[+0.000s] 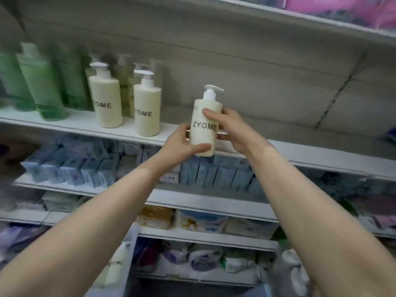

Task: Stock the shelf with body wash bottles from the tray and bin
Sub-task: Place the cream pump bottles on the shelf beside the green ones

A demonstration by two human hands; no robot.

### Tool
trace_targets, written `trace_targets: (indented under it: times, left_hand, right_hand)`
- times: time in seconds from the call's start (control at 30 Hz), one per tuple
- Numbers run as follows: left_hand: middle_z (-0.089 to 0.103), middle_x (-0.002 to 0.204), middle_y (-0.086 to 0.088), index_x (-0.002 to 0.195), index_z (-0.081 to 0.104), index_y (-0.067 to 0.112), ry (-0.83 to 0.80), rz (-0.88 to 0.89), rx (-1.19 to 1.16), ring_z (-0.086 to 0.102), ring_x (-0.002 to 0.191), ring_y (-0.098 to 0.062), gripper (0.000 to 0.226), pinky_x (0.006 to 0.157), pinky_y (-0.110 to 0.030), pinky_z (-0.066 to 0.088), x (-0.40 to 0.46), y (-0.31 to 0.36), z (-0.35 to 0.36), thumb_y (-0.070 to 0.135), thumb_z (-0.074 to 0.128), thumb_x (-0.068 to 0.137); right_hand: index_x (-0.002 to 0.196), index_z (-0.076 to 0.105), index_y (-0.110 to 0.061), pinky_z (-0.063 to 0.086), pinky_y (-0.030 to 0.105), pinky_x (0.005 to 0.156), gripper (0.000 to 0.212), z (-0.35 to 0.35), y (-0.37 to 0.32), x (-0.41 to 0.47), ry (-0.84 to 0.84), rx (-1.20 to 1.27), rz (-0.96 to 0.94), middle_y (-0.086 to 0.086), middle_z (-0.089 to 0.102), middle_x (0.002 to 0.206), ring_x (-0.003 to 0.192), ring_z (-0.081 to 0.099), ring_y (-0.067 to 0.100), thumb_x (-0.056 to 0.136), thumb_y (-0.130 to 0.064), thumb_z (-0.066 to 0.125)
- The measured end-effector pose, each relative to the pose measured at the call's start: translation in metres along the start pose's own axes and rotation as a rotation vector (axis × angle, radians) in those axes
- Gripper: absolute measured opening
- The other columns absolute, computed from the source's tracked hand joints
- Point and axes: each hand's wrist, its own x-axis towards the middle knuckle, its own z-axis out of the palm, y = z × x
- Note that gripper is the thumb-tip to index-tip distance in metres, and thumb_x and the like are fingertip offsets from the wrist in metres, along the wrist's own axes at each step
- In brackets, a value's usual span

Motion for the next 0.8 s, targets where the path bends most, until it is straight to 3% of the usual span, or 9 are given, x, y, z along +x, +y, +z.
trace_targets:
  times: [0.2, 0.37, 0.57, 0.7, 0.8]
  left_hand:
    - [0.060, 0.121, 0.005, 0.133, 0.043, 0.020, 0.036, 0.004, -0.013, 0.060, 0.107, -0.011, 0.069, 0.089, -0.030, 0.050, 0.054, -0.001, 0.002, 0.033, 0.080, 0.076]
    - [0.063, 0.119, -0.003, 0.126, 0.047, 0.018, 0.140, -0.054, -0.049, 0.062, 0.106, -0.019, 0.064, 0.094, -0.045, 0.052, 0.095, -0.016, 0.004, 0.039, 0.078, 0.075]
    - [0.061, 0.127, -0.009, 0.132, 0.046, 0.011, 0.238, -0.131, -0.060, 0.058, 0.117, -0.025, 0.057, 0.100, -0.041, 0.048, 0.139, -0.031, 0.015, 0.021, 0.074, 0.083]
    - [0.056, 0.135, -0.008, 0.142, 0.038, 0.015, 0.308, -0.140, 0.001, 0.053, 0.123, -0.026, 0.068, 0.101, -0.035, 0.044, 0.161, -0.038, 0.019, 0.017, 0.073, 0.084]
    - [0.055, 0.136, -0.007, 0.139, 0.042, 0.016, 0.334, -0.139, 0.052, 0.052, 0.125, -0.026, 0.065, 0.099, -0.033, 0.042, 0.180, -0.042, 0.017, 0.016, 0.074, 0.082]
  right_hand:
    - [0.129, 0.053, -0.013, 0.055, 0.027, 0.068, 0.049, -0.009, -0.004, 0.062, 0.017, 0.052, -0.007, 0.002, 0.072, 0.112, 0.092, 0.072, 0.014, 0.088, -0.032, 0.073]
    - [0.110, 0.055, -0.013, 0.060, 0.034, 0.075, 0.035, -0.002, 0.006, 0.112, 0.038, 0.068, -0.067, 0.008, 0.072, 0.104, 0.089, 0.073, 0.020, 0.085, -0.021, 0.078]
    - [0.110, 0.057, -0.017, 0.059, 0.044, 0.088, 0.042, -0.002, 0.015, 0.162, 0.068, -0.011, -0.117, 0.005, 0.070, 0.112, 0.098, 0.070, 0.023, 0.078, -0.026, 0.083]
    - [0.128, 0.053, -0.011, 0.057, 0.039, 0.083, 0.056, -0.004, 0.020, 0.185, 0.038, -0.066, -0.163, 0.008, 0.066, 0.121, 0.105, 0.066, 0.024, 0.080, -0.023, 0.082]
    - [0.132, 0.051, -0.012, 0.057, 0.041, 0.085, 0.060, -0.006, 0.027, 0.201, -0.003, -0.014, -0.169, 0.008, 0.064, 0.125, 0.108, 0.064, 0.025, 0.081, -0.021, 0.081]
